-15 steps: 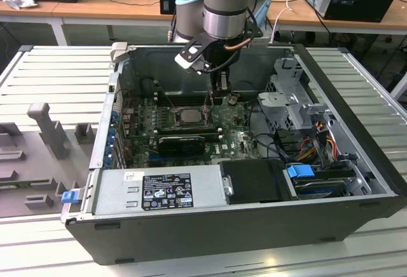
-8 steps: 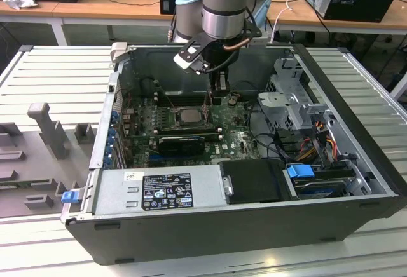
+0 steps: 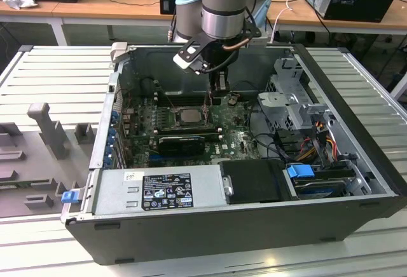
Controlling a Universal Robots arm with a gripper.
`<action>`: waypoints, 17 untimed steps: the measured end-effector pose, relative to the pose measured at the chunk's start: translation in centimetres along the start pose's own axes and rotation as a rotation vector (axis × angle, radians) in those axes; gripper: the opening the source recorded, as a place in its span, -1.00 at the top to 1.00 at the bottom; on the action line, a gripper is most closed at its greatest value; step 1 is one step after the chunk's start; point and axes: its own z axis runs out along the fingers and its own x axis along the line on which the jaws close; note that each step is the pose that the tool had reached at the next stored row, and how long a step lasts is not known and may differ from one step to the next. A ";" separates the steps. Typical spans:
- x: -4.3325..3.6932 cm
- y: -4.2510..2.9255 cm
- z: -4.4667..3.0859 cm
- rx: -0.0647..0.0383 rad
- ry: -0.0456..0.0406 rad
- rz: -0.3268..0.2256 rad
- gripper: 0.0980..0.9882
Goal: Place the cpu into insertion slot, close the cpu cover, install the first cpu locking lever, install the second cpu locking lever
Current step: 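Close the cpu cover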
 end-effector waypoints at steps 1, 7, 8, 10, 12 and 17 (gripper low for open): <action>0.00 -0.02 0.00 0.000 0.0000 0.000 0.98; 0.00 -0.87 -0.04 0.000 0.0000 0.000 0.98; 0.00 -1.03 -0.04 0.000 0.0000 0.000 0.98; 0.01 -1.54 0.04 0.000 0.0003 0.000 0.98; 0.00 -2.20 0.58 0.000 0.0000 0.000 0.98; 0.00 -3.43 1.31 0.000 0.0012 -0.005 0.98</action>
